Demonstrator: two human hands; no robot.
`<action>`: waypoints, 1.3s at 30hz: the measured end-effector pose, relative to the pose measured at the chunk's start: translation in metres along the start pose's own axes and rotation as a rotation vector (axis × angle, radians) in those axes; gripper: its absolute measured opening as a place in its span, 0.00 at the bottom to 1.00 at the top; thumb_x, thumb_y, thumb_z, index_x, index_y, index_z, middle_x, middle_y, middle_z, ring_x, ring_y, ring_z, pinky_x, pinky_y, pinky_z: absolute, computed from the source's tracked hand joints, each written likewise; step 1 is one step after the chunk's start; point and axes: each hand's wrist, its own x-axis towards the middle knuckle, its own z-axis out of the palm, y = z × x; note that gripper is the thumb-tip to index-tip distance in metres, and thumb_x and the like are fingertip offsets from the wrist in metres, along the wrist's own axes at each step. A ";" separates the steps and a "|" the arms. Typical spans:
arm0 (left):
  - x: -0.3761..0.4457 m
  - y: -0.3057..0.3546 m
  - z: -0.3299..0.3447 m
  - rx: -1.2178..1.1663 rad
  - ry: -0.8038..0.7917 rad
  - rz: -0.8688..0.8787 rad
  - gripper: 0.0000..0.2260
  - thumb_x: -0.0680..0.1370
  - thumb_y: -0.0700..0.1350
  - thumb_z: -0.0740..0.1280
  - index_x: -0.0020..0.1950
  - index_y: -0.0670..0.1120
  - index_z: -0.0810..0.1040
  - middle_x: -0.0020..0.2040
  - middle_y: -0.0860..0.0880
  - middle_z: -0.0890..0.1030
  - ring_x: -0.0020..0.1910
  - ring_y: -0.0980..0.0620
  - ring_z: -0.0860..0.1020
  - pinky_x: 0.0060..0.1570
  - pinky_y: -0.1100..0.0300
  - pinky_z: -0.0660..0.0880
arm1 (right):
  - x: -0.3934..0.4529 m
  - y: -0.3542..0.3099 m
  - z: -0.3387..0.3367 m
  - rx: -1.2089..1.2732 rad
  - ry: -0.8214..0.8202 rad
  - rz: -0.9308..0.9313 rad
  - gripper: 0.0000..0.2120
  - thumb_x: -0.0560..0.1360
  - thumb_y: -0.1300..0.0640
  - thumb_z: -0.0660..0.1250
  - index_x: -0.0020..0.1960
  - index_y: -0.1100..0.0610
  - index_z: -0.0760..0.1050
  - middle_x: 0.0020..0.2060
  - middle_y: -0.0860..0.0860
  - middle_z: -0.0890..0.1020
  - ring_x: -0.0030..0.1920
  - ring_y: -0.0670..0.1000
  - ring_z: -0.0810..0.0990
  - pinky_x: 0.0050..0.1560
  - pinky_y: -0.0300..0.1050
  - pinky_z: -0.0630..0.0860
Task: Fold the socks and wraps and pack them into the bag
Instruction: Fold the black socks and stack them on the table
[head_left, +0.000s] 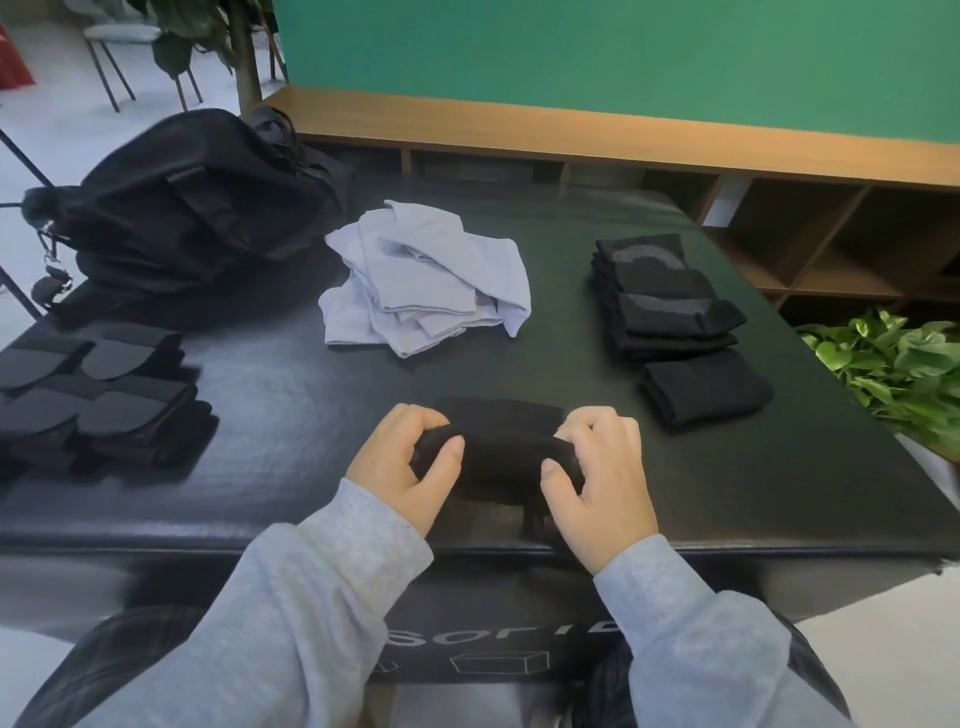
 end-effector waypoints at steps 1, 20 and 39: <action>0.000 0.000 0.000 -0.017 0.018 0.022 0.04 0.76 0.46 0.65 0.44 0.54 0.72 0.41 0.57 0.73 0.39 0.55 0.74 0.39 0.67 0.68 | 0.000 0.001 0.001 0.001 -0.016 -0.004 0.06 0.72 0.53 0.60 0.47 0.53 0.71 0.45 0.37 0.65 0.51 0.41 0.64 0.46 0.28 0.64; 0.026 -0.001 0.007 0.077 0.029 -0.276 0.12 0.78 0.55 0.61 0.58 0.51 0.70 0.50 0.54 0.78 0.48 0.53 0.76 0.47 0.60 0.71 | 0.027 -0.008 -0.001 0.031 -0.113 0.402 0.12 0.78 0.44 0.57 0.41 0.50 0.68 0.31 0.45 0.75 0.34 0.46 0.73 0.37 0.43 0.69; 0.000 0.004 0.004 -0.188 0.052 -0.033 0.20 0.77 0.38 0.63 0.55 0.64 0.65 0.49 0.56 0.75 0.51 0.50 0.77 0.56 0.51 0.73 | 0.018 -0.016 -0.017 0.025 -0.223 0.227 0.18 0.74 0.61 0.58 0.62 0.48 0.71 0.48 0.33 0.70 0.57 0.43 0.71 0.53 0.36 0.66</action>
